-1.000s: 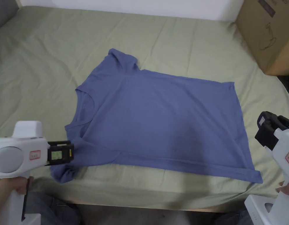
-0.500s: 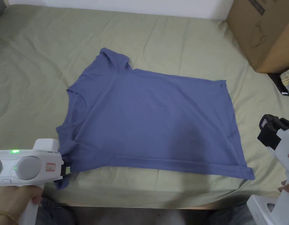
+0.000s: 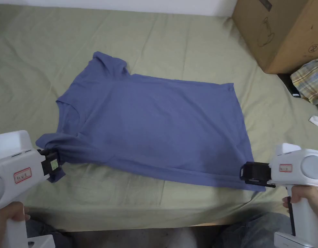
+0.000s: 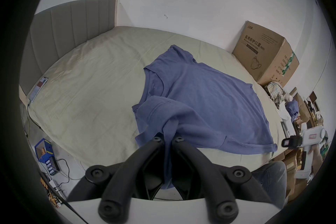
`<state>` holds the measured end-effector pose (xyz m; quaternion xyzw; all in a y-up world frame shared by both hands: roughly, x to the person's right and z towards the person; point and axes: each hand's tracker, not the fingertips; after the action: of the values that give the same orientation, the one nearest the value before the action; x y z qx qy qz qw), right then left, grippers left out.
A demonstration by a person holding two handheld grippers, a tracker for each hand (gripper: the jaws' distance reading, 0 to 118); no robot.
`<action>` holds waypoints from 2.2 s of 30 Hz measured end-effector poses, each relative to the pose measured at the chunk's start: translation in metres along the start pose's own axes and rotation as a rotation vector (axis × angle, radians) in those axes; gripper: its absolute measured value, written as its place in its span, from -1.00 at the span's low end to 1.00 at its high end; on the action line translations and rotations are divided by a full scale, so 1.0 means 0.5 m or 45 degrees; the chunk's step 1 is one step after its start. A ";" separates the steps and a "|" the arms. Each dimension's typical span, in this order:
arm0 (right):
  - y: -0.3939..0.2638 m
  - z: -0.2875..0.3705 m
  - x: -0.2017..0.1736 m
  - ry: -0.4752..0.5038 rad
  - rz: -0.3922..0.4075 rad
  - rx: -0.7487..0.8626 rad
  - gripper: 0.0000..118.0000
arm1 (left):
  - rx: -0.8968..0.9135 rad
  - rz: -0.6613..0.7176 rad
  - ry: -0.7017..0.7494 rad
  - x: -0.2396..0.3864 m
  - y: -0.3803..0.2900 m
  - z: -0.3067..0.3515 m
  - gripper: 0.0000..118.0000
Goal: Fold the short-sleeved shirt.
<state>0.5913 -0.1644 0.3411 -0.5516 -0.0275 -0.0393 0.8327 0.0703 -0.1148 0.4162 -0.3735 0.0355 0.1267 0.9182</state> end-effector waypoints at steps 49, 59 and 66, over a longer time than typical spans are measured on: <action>0.366 -0.038 -0.052 0.029 -0.064 0.476 0.74 | 0.002 -0.057 0.190 0.042 0.306 -0.331 0.89; 0.139 0.220 -0.130 -0.012 0.158 1.168 0.77 | 0.765 -0.351 0.276 0.122 0.184 -0.033 0.88; 0.026 0.263 -0.144 0.070 0.106 1.189 -0.58 | 0.772 -0.293 0.170 0.116 0.112 0.034 -0.57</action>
<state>0.5207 -0.0360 0.3742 -0.1172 0.0018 -0.0039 0.9931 0.1113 -0.0522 0.3812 -0.0924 0.0892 -0.0190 0.9915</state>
